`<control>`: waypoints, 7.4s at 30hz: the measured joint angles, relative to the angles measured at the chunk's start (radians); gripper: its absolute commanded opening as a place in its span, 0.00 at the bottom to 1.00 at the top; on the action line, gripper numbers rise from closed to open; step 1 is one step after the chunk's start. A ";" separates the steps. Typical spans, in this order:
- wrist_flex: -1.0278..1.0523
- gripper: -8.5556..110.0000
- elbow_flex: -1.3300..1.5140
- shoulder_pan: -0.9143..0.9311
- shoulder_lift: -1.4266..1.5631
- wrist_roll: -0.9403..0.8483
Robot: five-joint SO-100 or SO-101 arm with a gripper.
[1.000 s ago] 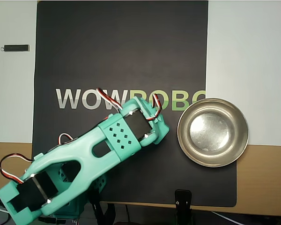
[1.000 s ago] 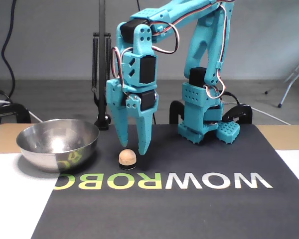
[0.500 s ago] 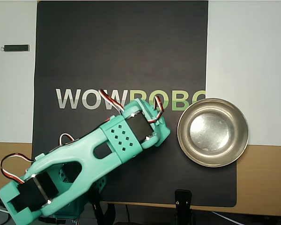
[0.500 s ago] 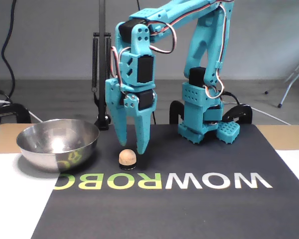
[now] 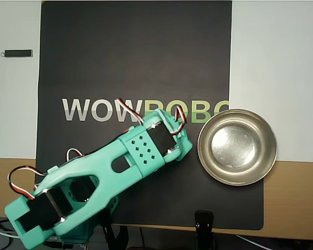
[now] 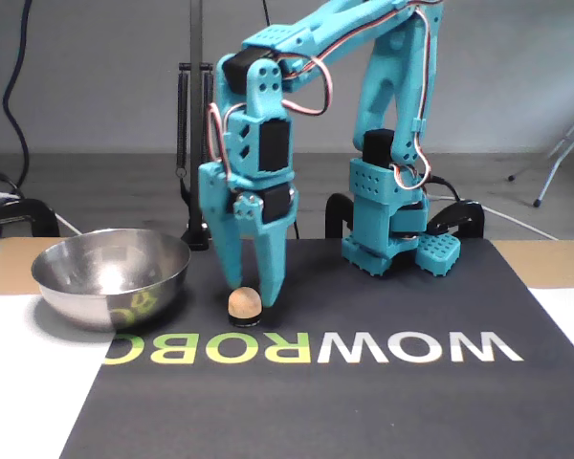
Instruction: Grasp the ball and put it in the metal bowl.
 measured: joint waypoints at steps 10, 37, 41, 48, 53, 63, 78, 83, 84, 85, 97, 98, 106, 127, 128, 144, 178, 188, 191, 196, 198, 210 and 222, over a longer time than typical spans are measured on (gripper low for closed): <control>-0.015 0.59 0.000 0.000 -0.017 0.000; -0.072 0.59 0.000 0.000 -0.123 0.000; -0.072 0.59 0.000 0.000 -0.123 0.000; -0.072 0.59 0.000 0.000 -0.123 0.000; -0.072 0.59 0.000 0.000 -0.123 0.000; -0.069 0.27 0.000 -0.006 -0.123 0.000; -0.069 0.25 0.000 -0.006 -0.123 0.000; -0.069 0.25 0.000 0.011 -0.123 0.000; -0.069 0.25 0.000 0.012 -0.123 0.000; -0.069 0.25 0.000 0.015 -0.123 0.000; -0.066 0.25 0.000 0.034 -0.064 0.000; -0.066 0.25 0.000 0.026 -0.051 0.000; -0.012 0.25 -0.002 0.032 0.035 0.000; 0.621 0.25 -0.480 0.109 0.048 0.000; 0.626 0.25 -0.485 0.123 0.048 0.000; 0.629 0.26 -0.575 0.117 -0.006 0.367; 0.629 0.26 -1.071 0.198 -0.454 1.351; 0.629 0.26 -1.154 0.227 -0.569 1.477; 0.629 0.26 -1.192 0.227 -0.612 1.488; 0.629 0.26 -1.246 0.245 -0.669 1.494; 0.629 0.26 -1.266 0.238 -0.687 1.494; 0.629 0.26 -1.339 0.255 -0.782 1.494; 0.629 0.26 -1.355 0.258 -0.811 1.494</control>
